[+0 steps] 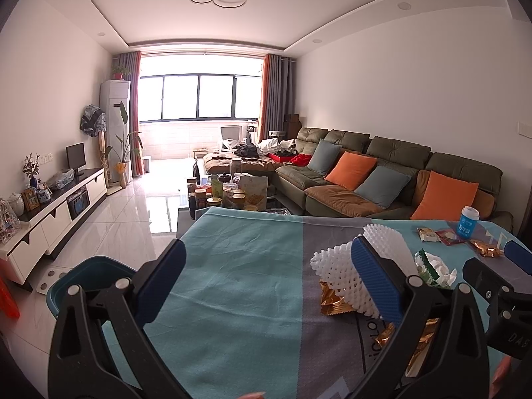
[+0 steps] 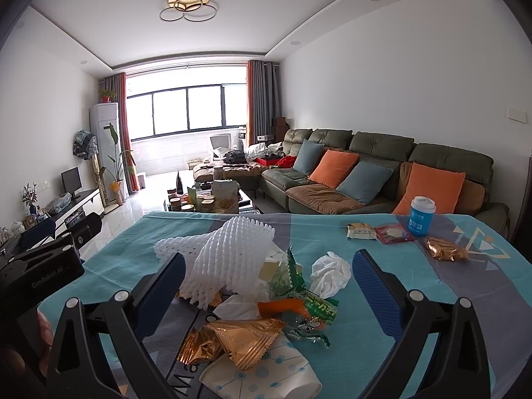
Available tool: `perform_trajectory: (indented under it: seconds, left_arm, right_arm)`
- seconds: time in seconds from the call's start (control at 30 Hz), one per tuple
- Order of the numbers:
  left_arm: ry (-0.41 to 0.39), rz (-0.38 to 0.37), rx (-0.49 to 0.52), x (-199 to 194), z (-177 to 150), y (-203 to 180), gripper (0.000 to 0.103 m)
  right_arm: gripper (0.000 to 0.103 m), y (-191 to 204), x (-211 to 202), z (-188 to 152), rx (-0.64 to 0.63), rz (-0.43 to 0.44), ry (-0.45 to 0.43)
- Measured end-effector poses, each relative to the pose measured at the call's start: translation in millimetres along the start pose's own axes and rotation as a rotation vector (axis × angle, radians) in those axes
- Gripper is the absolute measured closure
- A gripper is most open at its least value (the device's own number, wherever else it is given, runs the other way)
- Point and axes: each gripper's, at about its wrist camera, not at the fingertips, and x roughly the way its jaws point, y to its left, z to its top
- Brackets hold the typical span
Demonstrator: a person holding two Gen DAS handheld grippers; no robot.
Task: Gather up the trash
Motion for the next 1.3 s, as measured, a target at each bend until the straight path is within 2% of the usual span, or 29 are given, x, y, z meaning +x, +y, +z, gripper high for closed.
perform_trajectory:
  seconds: [1.3]
  left_arm:
    - [0.006,-0.011,-0.007,7.5,2.0,-9.5,0.005]
  right_arm:
    - [0.006,1.0,0.8,-0.2,-0.003,-0.003,0.0]
